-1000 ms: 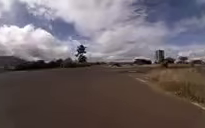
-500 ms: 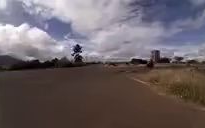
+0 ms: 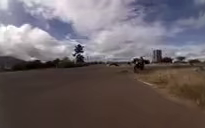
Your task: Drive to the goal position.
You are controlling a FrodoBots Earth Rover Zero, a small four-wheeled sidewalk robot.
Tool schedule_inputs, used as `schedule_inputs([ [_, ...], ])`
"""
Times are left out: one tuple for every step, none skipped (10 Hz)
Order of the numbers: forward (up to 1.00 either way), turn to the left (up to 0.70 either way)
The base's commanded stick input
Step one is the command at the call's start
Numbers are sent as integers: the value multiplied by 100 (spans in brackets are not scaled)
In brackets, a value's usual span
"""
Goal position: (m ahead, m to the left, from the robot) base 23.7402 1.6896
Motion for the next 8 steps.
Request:
schedule_inputs([
  [70, 0],
  [70, 0],
  [70, 0],
  [70, 0],
  [70, 0],
  [70, 0],
  [70, 0],
  [70, 0],
])
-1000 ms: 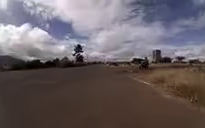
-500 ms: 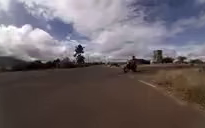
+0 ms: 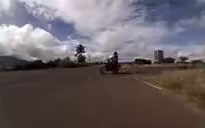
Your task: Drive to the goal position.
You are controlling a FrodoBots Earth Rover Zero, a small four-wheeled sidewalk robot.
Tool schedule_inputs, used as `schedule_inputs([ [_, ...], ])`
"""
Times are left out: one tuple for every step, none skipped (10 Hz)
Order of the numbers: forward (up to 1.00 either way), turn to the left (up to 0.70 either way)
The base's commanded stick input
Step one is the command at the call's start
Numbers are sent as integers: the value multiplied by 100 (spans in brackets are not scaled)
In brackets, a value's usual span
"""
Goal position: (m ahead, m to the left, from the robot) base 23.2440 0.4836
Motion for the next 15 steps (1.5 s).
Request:
schedule_inputs([
  [70, 0],
  [70, 0],
  [70, 0],
  [70, 0],
  [70, 0],
  [70, 0],
  [70, 0],
  [70, 0],
  [70, 0],
  [70, 0],
  [70, 0],
  [70, 0],
  [70, 0],
  [70, 0],
  [70, 0],
])
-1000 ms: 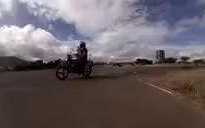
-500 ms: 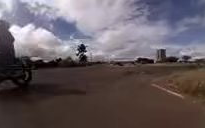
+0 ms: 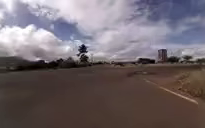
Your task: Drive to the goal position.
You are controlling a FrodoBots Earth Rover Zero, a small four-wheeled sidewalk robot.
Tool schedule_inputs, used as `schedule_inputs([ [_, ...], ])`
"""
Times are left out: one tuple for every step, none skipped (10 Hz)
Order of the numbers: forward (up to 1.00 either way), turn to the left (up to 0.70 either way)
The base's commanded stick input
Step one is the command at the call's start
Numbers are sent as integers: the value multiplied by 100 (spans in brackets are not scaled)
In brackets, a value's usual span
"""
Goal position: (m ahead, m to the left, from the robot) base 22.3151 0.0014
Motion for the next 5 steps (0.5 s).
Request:
schedule_inputs([
  [70, 0],
  [70, 0],
  [70, 0],
  [70, 0],
  [70, 0],
])
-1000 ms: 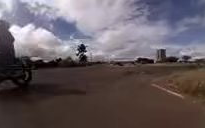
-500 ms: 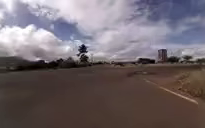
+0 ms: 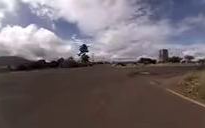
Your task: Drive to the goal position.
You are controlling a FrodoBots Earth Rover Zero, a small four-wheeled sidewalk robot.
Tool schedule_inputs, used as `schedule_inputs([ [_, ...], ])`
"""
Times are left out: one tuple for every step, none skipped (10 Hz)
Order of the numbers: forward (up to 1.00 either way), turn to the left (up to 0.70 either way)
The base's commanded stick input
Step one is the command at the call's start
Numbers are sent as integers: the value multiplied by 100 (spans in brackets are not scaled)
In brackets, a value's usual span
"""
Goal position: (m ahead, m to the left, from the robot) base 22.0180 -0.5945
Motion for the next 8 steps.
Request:
schedule_inputs([
  [70, 0],
  [70, 0],
  [70, 0],
  [70, 0],
  [70, 0],
  [70, 0],
  [70, 0],
  [70, 0],
])
